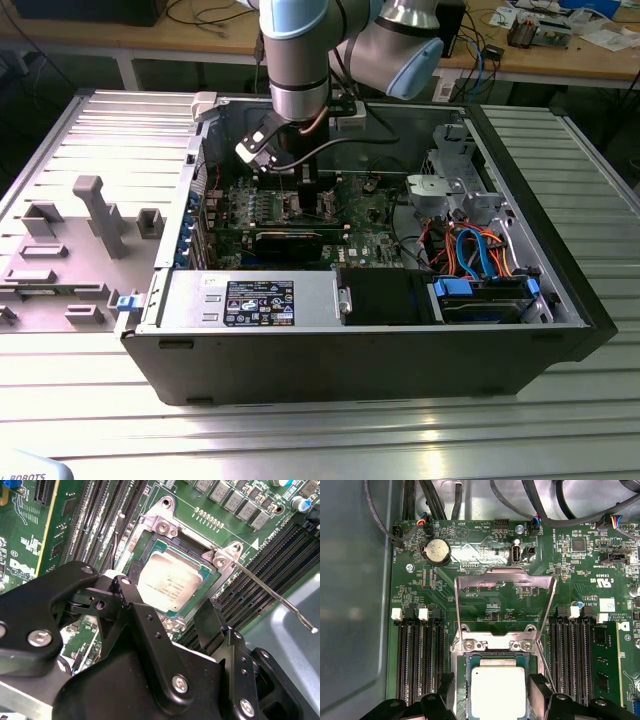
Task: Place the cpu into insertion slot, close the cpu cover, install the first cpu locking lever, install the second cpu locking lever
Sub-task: 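Place the cpu into insertion slot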
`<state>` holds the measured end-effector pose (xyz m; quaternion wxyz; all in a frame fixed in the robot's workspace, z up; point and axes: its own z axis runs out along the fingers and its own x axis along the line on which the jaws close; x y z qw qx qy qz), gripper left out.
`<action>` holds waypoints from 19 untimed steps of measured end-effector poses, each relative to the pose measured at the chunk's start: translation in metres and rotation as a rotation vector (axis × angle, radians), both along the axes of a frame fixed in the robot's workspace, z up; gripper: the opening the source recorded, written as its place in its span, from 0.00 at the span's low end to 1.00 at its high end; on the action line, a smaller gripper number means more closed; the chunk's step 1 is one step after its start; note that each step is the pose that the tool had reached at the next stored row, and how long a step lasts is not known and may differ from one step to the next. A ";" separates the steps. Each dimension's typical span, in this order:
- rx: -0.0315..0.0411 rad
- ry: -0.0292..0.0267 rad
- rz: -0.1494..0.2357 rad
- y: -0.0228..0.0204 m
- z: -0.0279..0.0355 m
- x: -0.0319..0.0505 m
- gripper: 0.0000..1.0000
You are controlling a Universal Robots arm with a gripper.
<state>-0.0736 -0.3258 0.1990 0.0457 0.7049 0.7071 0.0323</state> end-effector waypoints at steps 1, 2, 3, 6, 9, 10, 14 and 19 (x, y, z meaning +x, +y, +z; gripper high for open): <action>0.0000 0.0001 0.000 0.0000 0.0006 0.0000 0.69; 0.0000 0.0000 0.000 0.0000 0.0022 0.0000 0.69; -0.0001 0.0001 0.000 0.0000 0.0038 0.0000 0.69; 0.0000 0.0000 0.000 0.0000 0.0100 0.0000 0.69; 0.0001 0.0018 0.000 0.0000 0.0181 0.0002 0.69; 0.0011 0.0039 0.000 -0.0003 0.0185 0.0006 0.61; 0.0176 0.0116 0.000 -0.0033 0.0186 0.0020 0.37; 0.0178 0.0116 0.000 -0.0033 0.0186 0.0019 0.11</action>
